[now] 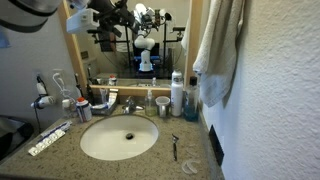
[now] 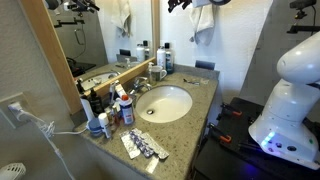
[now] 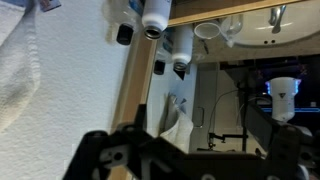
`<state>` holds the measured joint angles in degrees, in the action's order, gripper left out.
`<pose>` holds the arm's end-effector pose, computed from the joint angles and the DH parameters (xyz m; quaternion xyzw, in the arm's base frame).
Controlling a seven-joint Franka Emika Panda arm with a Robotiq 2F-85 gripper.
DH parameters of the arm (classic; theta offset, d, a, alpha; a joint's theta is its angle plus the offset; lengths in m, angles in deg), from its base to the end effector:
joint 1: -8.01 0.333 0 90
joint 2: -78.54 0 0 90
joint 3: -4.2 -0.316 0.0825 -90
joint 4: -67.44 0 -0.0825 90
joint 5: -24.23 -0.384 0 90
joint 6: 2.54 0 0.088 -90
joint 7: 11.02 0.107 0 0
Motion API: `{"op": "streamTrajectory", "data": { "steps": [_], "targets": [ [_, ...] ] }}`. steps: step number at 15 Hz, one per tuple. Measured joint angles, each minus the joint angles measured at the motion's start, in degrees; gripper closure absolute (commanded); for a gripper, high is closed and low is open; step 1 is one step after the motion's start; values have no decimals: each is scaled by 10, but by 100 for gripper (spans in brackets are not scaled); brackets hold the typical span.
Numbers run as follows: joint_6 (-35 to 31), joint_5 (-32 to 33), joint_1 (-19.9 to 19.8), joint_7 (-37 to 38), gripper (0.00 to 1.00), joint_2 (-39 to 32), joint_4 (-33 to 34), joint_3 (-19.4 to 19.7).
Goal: Take the towel and clean the central part of the bathing room sink, and then hang back the towel
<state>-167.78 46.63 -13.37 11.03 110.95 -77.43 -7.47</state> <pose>0.4267 -0.0380 0.5671 0.8845 -0.0889 0.4376 0.1351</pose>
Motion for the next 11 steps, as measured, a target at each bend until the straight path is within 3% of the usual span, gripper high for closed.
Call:
{"op": "streamTrajectory", "data": {
  "steps": [5,11],
  "targets": [
    [43,-70,95,-87,0,19,-20,48],
    [70,-94,141,-127,0,37,-30,62]
  ]
}}
